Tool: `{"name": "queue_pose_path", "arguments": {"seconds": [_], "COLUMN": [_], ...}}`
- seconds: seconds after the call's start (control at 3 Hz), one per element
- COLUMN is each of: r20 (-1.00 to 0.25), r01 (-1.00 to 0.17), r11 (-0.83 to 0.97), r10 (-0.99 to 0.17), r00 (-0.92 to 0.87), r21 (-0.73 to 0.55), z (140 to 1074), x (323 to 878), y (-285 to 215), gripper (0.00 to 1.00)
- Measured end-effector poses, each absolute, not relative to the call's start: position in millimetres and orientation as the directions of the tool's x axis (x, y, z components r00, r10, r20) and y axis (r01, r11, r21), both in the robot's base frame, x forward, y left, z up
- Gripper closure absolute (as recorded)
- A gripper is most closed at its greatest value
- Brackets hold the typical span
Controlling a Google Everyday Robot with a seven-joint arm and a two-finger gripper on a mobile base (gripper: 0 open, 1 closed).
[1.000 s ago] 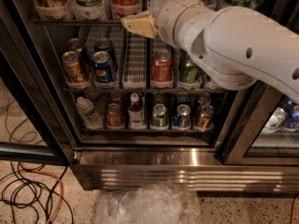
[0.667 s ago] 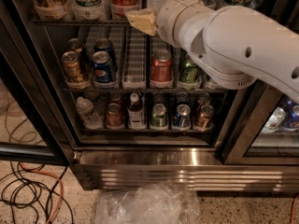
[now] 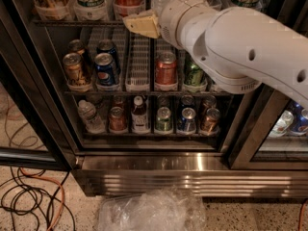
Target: Pick water bottle from top shelf of fridge
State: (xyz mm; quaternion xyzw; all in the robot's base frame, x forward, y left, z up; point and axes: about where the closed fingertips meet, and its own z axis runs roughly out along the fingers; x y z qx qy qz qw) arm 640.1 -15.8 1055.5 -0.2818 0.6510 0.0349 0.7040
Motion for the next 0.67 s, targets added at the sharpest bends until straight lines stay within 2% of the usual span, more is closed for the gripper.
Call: {"name": "queue_pose_path", "arguments": {"seconds": [0.33,0.67], "r20": [-0.941,-0.946], "r01": [-0.38,-0.344], "r11": [0.862,0.884], "r10": [-0.296,-0.266], "r00": [0.162,0.186], "r21": [-0.336,-0.317], "z": [1062.3,1073.5], "x": [658.6,677.4], "y": [-15.2,-7.8], "gripper": [0.04,0.12]}}
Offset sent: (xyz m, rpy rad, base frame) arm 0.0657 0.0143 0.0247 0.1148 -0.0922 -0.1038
